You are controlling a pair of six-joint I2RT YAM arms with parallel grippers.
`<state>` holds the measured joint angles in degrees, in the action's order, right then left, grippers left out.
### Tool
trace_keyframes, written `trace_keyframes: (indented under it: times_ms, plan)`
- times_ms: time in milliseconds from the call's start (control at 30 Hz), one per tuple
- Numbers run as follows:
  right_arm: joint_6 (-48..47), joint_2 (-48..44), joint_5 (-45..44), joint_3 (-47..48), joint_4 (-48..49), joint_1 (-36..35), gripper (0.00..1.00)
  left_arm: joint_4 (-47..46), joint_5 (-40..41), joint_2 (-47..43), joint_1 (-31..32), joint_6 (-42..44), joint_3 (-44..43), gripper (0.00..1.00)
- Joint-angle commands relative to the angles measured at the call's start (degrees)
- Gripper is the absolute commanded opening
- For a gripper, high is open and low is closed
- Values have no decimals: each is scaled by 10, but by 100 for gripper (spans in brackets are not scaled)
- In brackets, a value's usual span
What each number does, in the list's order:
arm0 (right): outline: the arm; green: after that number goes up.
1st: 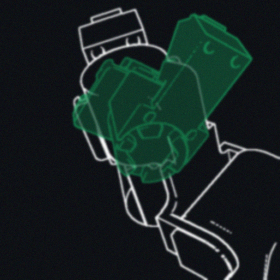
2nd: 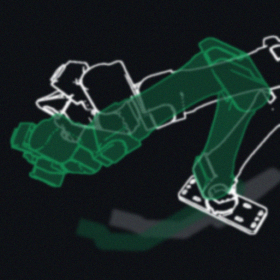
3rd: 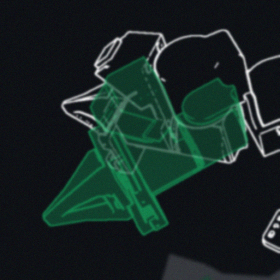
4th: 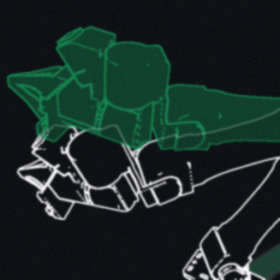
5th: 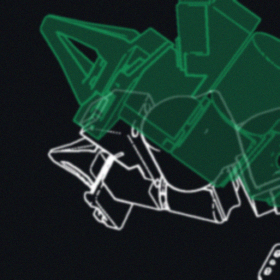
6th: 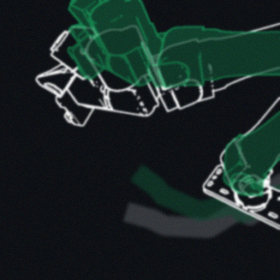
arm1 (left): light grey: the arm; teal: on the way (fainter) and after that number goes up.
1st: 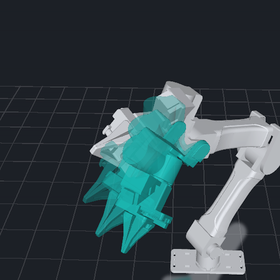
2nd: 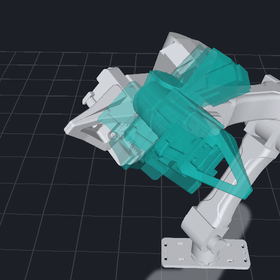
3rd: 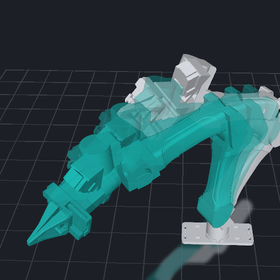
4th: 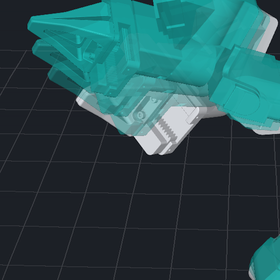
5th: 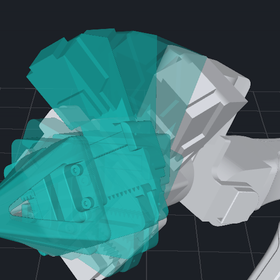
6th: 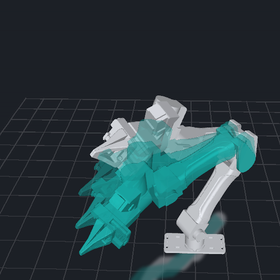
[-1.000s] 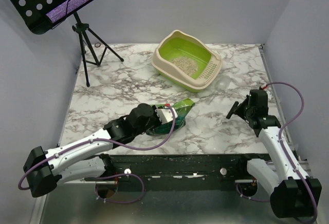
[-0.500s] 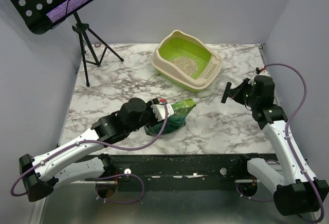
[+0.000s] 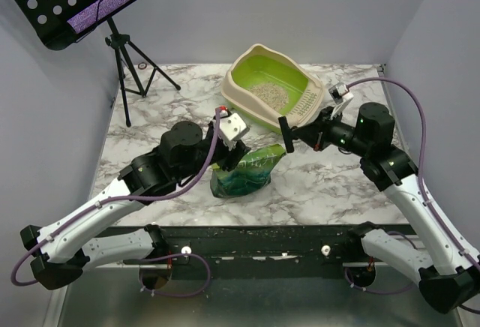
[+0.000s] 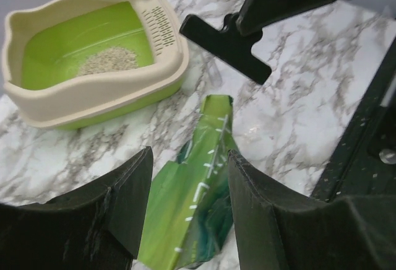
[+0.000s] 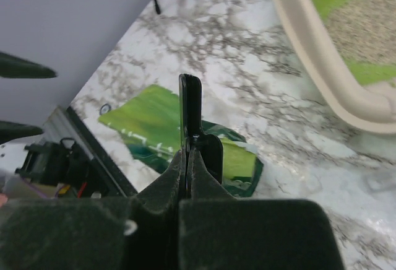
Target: Fill the litter box with clean litter
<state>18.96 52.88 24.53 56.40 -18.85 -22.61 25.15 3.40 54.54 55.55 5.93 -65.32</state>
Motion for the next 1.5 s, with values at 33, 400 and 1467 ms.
trace_keyframes:
  times_ms: [33, 400, 1467]
  plan:
    - [-56, -13, 113, 35, 38, -53, 0, -75, -66, 3, -11, -190, 1, 59]
    - [-2, -10, 174, 38, 129, -92, 0, -242, -185, -48, -97, -304, 89, 59]
    - [9, 23, 188, 45, 207, -127, 0, -512, -404, -18, -208, -433, 176, 54]
